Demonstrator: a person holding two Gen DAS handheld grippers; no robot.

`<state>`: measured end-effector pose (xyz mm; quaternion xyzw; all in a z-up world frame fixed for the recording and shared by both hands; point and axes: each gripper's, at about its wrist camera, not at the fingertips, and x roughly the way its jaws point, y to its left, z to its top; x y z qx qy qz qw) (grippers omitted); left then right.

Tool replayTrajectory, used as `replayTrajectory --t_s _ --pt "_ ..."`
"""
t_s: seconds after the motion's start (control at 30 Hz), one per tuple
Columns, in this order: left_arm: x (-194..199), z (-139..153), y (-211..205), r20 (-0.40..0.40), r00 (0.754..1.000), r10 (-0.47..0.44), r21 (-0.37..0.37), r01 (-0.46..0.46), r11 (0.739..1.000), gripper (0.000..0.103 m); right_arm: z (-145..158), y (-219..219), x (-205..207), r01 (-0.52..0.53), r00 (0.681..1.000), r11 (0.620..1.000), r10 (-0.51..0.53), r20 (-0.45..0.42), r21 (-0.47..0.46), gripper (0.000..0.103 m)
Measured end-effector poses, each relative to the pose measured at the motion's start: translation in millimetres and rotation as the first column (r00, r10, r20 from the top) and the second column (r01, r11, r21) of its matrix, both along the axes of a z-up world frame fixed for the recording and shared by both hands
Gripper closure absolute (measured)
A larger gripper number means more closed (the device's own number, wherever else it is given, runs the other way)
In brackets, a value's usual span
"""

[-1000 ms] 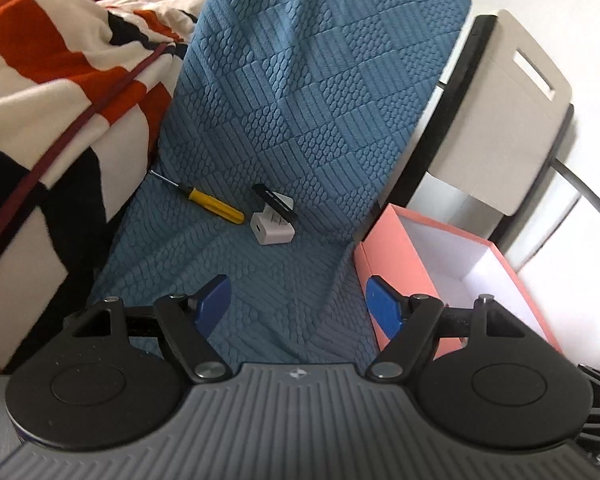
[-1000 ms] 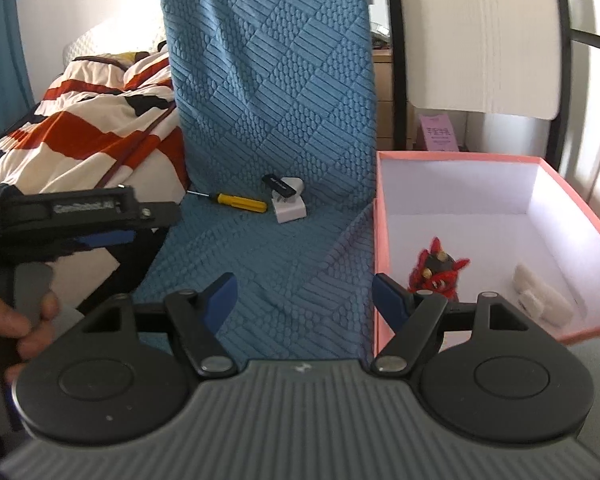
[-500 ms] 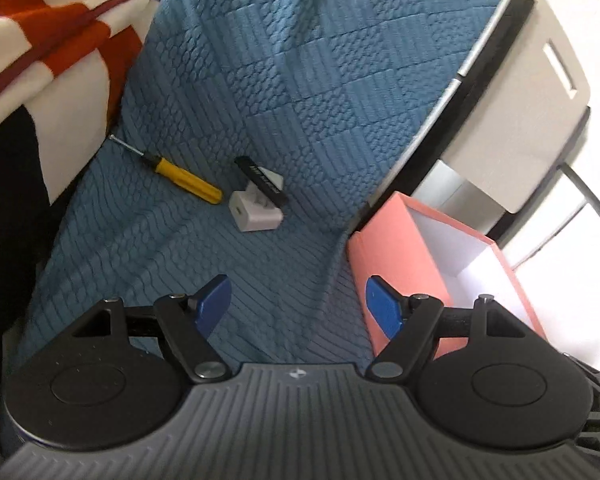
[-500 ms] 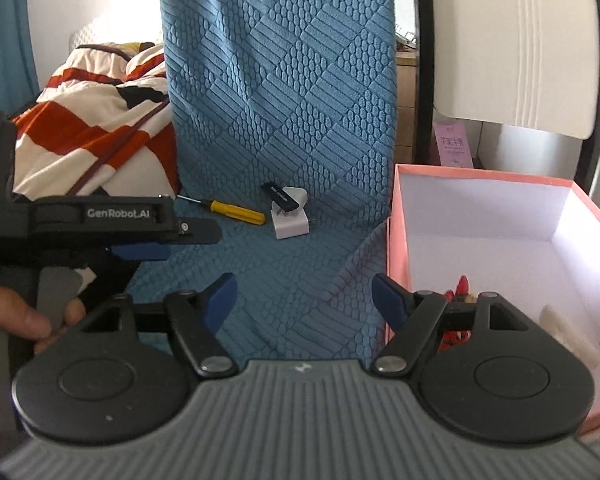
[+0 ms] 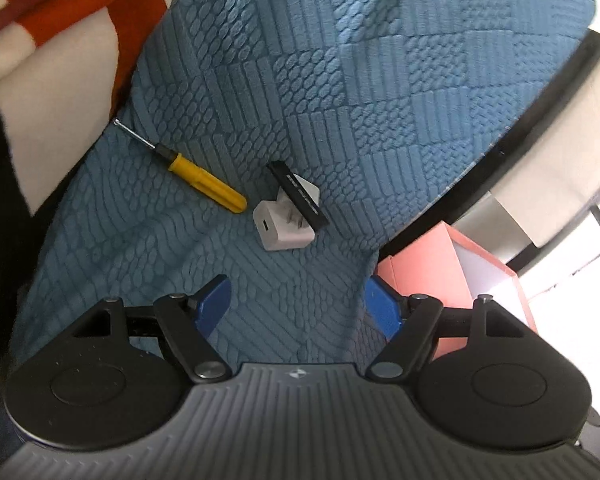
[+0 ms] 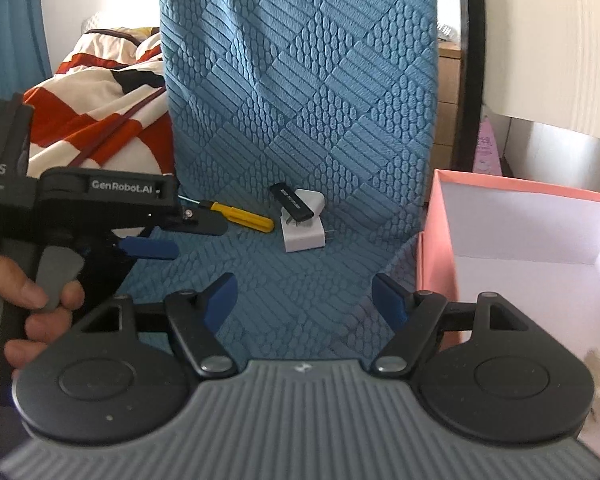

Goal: Organize rigid objects
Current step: 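Move left tool to the black USB stick while right tool approaches the white charger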

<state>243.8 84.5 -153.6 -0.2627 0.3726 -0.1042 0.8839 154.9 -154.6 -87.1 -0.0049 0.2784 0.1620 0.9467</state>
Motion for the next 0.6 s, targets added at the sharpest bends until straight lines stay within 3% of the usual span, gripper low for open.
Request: replayTrajectory --t_s 0.2,0.43,0.6 --pt "37 -7 -2 -0.039 0.999 -0.027 -0.07 0.025 0.997 0.027 -5 2 33 -0.019 1.0 1.0 0.019 -0.017 0.004 0.027" --pt "75 -18 -2 -0.072 0.996 -0.059 -0.154 0.048 0.987 0.049 -9 15 72 -0.076 0.997 0.996 0.078 0.021 -0.055 0.027" --pt "103 -29 3 -0.1 0.993 -0.066 -0.214 0.043 0.976 0.055 -19 26 100 -0.142 0.989 0.988 0.144 0.027 -0.069 0.027"
